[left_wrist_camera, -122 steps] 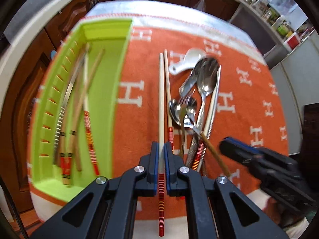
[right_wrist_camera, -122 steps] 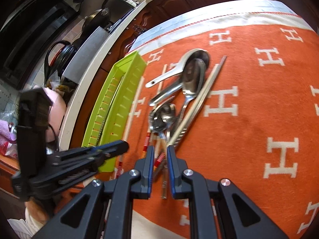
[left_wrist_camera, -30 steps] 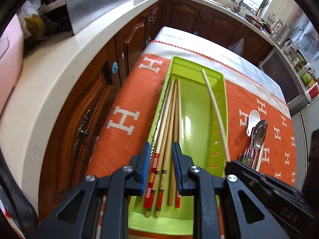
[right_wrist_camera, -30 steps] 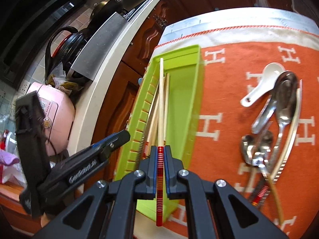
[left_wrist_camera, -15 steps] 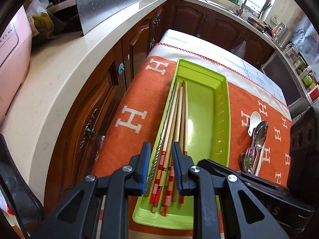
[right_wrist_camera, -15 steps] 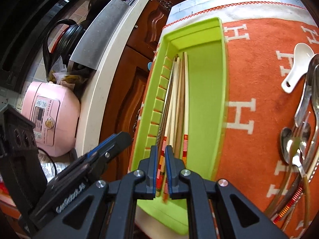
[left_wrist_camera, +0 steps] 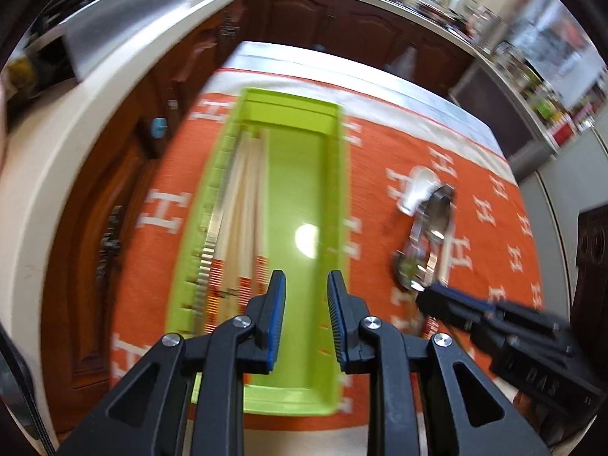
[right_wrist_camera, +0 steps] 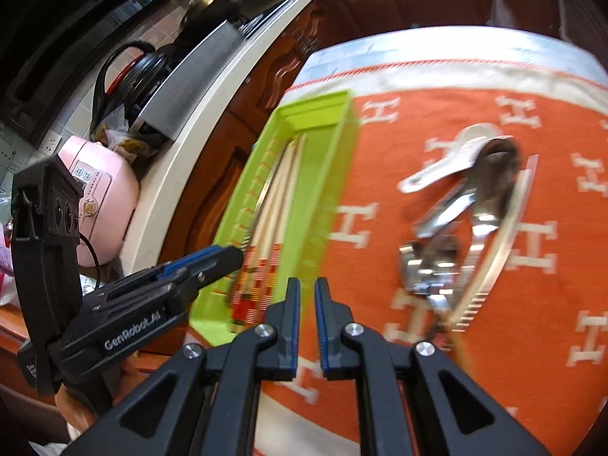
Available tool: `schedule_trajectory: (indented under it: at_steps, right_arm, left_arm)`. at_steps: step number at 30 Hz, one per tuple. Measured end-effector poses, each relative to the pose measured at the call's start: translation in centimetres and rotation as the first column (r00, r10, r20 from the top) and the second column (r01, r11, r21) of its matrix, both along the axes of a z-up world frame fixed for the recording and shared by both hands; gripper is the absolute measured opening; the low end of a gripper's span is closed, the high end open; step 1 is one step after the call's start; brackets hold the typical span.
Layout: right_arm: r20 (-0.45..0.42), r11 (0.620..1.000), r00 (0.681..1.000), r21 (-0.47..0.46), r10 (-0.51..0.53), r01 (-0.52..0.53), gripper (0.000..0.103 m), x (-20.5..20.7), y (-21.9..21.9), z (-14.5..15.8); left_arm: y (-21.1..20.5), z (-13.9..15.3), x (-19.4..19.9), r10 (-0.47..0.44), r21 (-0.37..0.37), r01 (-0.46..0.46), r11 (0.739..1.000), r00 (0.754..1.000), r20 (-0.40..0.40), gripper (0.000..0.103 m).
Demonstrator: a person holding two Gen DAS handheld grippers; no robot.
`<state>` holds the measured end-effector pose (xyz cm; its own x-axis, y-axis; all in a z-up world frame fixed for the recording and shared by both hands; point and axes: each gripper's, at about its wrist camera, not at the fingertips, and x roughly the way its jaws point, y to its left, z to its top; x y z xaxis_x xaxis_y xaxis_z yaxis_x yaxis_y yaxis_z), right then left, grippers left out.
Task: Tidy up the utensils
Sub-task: 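Lower the red-striped chopstick into the tray and open the right tool, then move both open tools back over the utensil pile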
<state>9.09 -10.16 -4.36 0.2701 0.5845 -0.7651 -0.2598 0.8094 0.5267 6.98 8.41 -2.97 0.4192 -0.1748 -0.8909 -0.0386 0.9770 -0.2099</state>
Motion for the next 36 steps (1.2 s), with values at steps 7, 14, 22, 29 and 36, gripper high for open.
schedule_trajectory:
  at_steps: [7,14,22,29,36]
  right_arm:
    - [0.023,0.994,0.994,-0.037,-0.106,0.107,0.009,-0.3,-5.7,-0.1]
    - [-0.042,0.983,0.983,-0.051,-0.178,0.176,0.009,0.2,-9.4,-3.0]
    - [-0.137,0.978,0.969,-0.014,-0.206,0.206,0.009,1.6,-10.4,-6.2]
    - [-0.152,0.977,0.965,-0.027,-0.213,0.211,0.009,2.8,-9.5,-7.0]
    - [-0.089,0.972,0.973,-0.122,-0.213,0.202,0.012,3.0,-8.1,-6.4]
  left_arm:
    - [-5.3,-0.3,-0.5,-0.131,-0.040,0.130,0.991,0.991,-0.015,0.020]
    - [-8.2,-1.6,-0.6,-0.194,-0.095,0.187,0.978,0.979,-0.062,0.020]
    - [-10.2,-3.4,-0.3,-0.223,-0.096,0.213,0.972,0.968,-0.113,0.020]
    - [-10.7,-3.8,-0.2,-0.240,-0.100,0.229,0.968,0.964,-0.115,0.020]
    - [-10.3,-4.0,0.0,-0.237,-0.112,0.225,0.968,0.965,-0.111,0.020]
